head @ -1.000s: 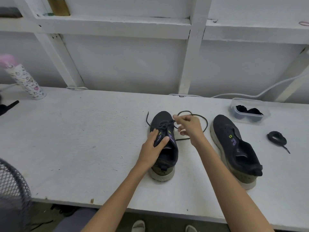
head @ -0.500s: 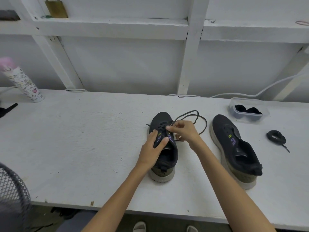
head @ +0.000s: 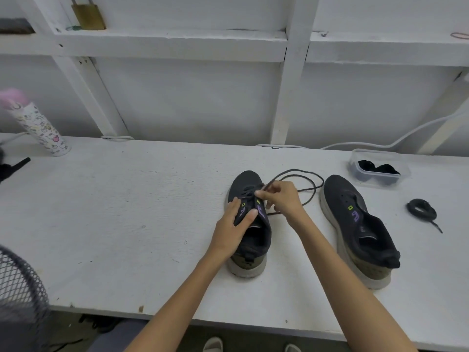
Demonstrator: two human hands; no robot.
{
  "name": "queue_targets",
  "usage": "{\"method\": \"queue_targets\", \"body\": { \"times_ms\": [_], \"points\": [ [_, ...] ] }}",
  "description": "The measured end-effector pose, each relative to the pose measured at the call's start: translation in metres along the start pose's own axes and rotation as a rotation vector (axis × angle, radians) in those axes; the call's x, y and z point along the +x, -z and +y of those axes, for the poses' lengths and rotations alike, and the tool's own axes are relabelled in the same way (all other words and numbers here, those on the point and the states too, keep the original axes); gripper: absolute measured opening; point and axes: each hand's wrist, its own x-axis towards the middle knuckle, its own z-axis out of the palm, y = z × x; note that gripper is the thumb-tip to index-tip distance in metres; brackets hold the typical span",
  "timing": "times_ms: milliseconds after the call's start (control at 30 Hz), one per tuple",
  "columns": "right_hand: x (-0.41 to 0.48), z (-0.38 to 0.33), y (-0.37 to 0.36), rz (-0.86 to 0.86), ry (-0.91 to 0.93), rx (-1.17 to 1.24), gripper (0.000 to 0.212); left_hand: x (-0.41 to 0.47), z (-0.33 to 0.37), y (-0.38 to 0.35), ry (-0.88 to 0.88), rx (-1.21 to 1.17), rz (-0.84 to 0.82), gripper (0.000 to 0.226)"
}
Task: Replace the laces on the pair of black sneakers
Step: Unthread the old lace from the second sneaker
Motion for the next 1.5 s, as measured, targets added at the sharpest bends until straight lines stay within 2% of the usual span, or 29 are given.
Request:
{"method": "queue_targets", "body": {
  "times_ms": [133,200,267,367,433,533,600,700,867,967,1133,1233,1300,1500],
  "points": [
    [0.011,-0.010,0.014,0.340,0.000,0.307,0.016,0.000,-0.002,0.000,0.004,-0.021,-0.012,0.070],
    [0.012,-0.010,0.022,0.396,-0.021,0.331,0.019,0.000,-0.003,0.000,0.006,-0.026,-0.011,0.070],
    [0.008,-0.003,0.022,0.366,-0.044,0.256,0.028,0.002,-0.005,-0.001,0.004,-0.046,0.003,0.068],
    [-0.009,0.015,0.008,0.209,-0.116,0.193,0.040,0.006,-0.004,0.001,-0.029,-0.043,0.036,0.057],
    [-0.023,0.025,-0.008,0.125,-0.092,0.170,0.036,0.013,-0.001,0.005,-0.063,-0.001,0.092,0.053],
    [-0.039,0.027,-0.029,0.042,0.024,0.239,0.031,0.028,0.004,0.015,-0.049,0.126,0.149,0.024],
    [-0.042,0.030,-0.039,-0.027,0.062,0.265,0.045,0.038,0.004,0.021,-0.072,0.240,0.163,0.022],
    [-0.040,0.042,-0.048,-0.058,0.026,0.253,0.070,0.046,0.007,0.025,-0.138,0.362,0.179,0.007],
    [-0.040,0.043,-0.047,-0.051,0.025,0.253,0.062,0.055,0.014,0.022,-0.258,0.726,0.169,0.017],
    [-0.039,0.045,-0.049,-0.049,0.017,0.233,0.069,0.064,0.019,0.019,-0.259,0.846,0.221,0.020],
    [-0.040,0.044,-0.049,-0.035,-0.004,0.229,0.072,0.069,0.021,0.018,-0.246,0.800,0.217,0.026],
    [-0.040,0.045,-0.050,-0.032,0.000,0.213,0.070,0.063,0.010,0.022,-0.188,0.548,0.252,0.032],
    [-0.039,0.046,-0.051,-0.028,-0.003,0.214,0.071,0.061,0.001,0.023,-0.186,0.469,0.275,0.034],
    [-0.039,0.046,-0.049,-0.024,0.001,0.212,0.073,0.062,-0.004,0.021,-0.318,0.623,0.295,0.023]
  ]
}}
